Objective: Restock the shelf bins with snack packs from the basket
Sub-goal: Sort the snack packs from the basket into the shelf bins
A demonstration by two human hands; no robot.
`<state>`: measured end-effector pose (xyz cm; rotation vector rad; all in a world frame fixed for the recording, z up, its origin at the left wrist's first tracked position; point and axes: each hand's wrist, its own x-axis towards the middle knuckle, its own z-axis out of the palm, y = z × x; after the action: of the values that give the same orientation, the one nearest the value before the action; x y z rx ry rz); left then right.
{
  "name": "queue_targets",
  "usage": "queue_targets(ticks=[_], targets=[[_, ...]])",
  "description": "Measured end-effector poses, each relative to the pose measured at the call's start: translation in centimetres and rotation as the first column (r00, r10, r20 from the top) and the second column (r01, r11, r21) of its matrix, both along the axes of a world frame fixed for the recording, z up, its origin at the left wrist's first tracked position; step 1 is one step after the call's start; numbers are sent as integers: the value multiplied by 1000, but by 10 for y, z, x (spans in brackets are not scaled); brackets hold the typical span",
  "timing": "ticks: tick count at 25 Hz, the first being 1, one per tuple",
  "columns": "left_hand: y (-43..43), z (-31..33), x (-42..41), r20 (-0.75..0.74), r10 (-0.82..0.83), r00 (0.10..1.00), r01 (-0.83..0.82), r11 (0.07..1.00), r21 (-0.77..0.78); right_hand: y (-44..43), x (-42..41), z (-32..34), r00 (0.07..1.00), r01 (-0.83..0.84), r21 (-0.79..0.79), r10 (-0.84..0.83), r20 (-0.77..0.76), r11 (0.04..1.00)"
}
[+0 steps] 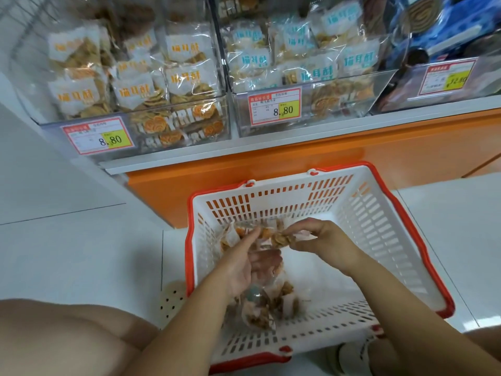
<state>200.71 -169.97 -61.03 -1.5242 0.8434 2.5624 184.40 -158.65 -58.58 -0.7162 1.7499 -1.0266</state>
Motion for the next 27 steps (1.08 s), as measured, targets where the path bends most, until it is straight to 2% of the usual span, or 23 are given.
queue_targets(ticks=[4, 6, 8, 9, 12, 19, 27], targets=[[7, 2, -2, -108, 46, 993, -52, 997, -55, 14, 7, 1, 997, 72, -10, -72, -41, 997], [10, 1, -2, -143, 79, 987, -90, 993, -72, 17, 10, -1, 961, 231, -48, -220, 167, 972], [12, 3, -1, -165, 101, 981, -119, 988, -103, 17, 16, -3, 855, 359, -35, -314, 414, 933], [13, 4, -2, -170, 99, 980, -120, 985, -123, 16, 18, -4, 833, 380, -19, -333, 441, 925], [16, 11, -1, -173, 63, 983, -91, 982, -163, 12, 21, -4, 853, 406, -8, -375, 364, 914], [18, 19, 0, -200, 32, 979, -67, 983, -169, 9, 21, -2, 858, 427, -21, -398, 324, 904], [20, 27, 1, -225, 119, 967, -165, 966, -198, 10, 32, 13, 864, 367, -51, -320, 389, 929]])
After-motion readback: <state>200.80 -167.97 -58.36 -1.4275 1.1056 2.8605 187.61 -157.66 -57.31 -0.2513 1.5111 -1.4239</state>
